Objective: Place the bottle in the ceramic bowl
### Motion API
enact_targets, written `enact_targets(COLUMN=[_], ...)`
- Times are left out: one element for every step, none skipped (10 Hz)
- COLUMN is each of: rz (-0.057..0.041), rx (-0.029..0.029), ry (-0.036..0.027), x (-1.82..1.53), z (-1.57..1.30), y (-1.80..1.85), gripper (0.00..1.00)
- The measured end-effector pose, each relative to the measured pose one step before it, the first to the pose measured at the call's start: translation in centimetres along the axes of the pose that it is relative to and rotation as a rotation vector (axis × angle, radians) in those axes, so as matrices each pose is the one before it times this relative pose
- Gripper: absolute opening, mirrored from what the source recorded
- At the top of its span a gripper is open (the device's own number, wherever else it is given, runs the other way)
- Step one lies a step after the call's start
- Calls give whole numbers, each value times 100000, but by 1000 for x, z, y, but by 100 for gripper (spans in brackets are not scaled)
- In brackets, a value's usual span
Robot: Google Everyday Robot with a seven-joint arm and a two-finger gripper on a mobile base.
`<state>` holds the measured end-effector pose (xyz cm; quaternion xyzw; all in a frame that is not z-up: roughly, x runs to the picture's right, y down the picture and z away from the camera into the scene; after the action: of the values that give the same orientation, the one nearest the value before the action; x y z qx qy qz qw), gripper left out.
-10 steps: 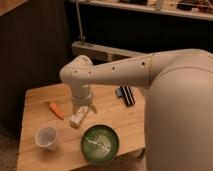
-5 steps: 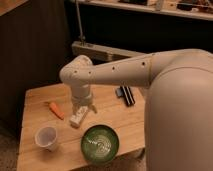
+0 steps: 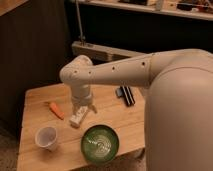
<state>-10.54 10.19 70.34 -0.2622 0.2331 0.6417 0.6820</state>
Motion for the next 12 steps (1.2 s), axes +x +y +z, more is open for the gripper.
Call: enact_targets(rz=[1373, 506, 712, 2439, 2789, 2684, 2114, 794, 830, 294, -95, 508], rx=[441, 302, -266, -2446, -4364, -3285, -2971, -1799, -1040, -388, -13, 243], ry=[-319, -948, -1373, -1693, -1187, -260, 120, 249, 563, 376, 207, 103], x=[-247, -681, -1021, -1695, -1244, -653, -277, -87, -95, -59, -79, -69], z=[-124, -123, -208, -129, 208, 351, 640, 467, 450, 352, 471, 555], y=[54, 75, 129, -216, -337, -527, -116, 235, 63, 45, 149, 201], gripper=[65, 65, 65, 65, 65, 65, 64, 61, 61, 67, 76, 80])
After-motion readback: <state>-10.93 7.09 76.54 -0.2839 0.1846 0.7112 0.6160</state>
